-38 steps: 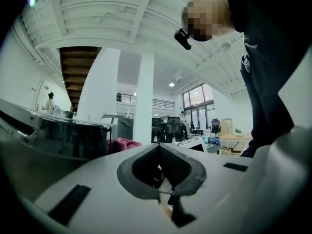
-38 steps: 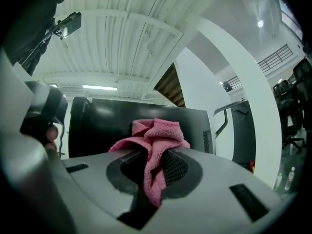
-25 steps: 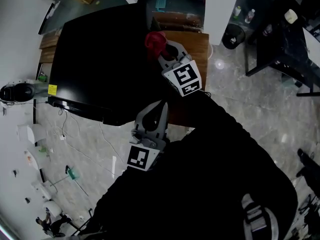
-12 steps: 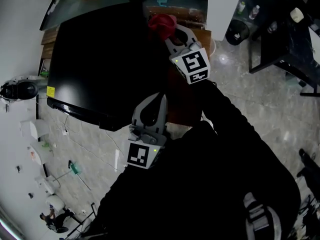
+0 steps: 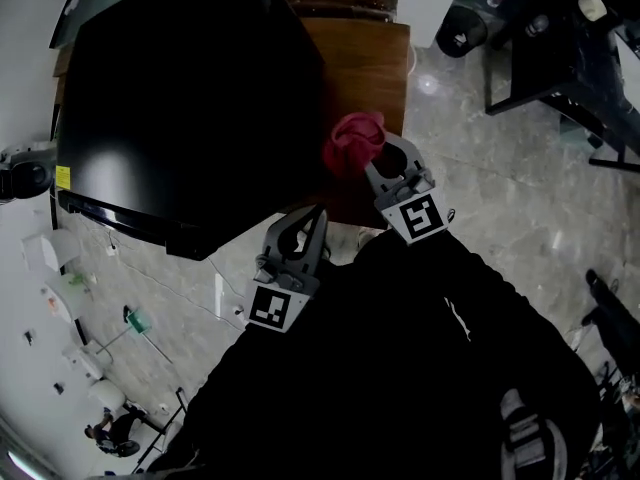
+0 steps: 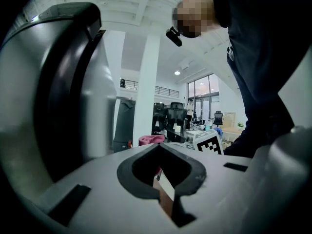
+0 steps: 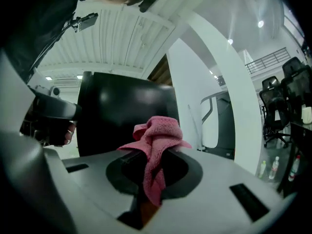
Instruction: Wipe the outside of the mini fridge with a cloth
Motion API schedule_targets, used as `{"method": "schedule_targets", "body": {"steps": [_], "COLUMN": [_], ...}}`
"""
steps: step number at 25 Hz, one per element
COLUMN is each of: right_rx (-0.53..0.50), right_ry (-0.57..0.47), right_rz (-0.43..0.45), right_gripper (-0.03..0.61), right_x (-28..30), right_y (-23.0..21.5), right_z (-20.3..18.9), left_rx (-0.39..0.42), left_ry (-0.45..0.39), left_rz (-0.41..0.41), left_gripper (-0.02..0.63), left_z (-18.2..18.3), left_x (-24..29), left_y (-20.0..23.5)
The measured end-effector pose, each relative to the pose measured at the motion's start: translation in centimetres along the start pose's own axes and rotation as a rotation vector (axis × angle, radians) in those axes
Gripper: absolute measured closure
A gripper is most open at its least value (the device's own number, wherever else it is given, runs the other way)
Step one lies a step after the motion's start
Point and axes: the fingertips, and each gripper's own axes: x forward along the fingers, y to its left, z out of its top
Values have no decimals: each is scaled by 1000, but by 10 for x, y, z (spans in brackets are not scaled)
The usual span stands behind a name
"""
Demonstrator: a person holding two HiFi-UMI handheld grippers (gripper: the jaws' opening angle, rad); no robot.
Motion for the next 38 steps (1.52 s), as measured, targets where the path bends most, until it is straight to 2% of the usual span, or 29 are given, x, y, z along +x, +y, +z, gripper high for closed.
{"method": "schedule_targets", "body": {"steps": [3,7,15,20,25,30,34,38], "right_rx": [33,79,105,131,144,157,207,264], "right_ry": [75,110,141,124,118,112,110,84], "right_rz": [32,75,121,138,143,118,95,58], "right_gripper": [525,525,523,525,525,525,525,525], "right_x": [-4,8,26,50,67,76,88,105], "right_y": [31,69,106,121,116,104,86,57], "right_z": [-44,-81,-131,-138,-137,-134,-133,-141], "left_rx": [-18,-26,-25,-40,-31,-48,-36,-52], "left_ry": [57,83,97,80,89,68,63,60], "left_rz": [26,44,109,136,132,134,128,156], "left_gripper": [609,609,609,609,609,609,609,609], "left_z": [-37,-71,-109,-110,-109,-99,-91,-87], "left_x": [-11,-18,-15,-18,-12,4,21,38], "left_y": [6,16,35,46,49,46,45,51]}}
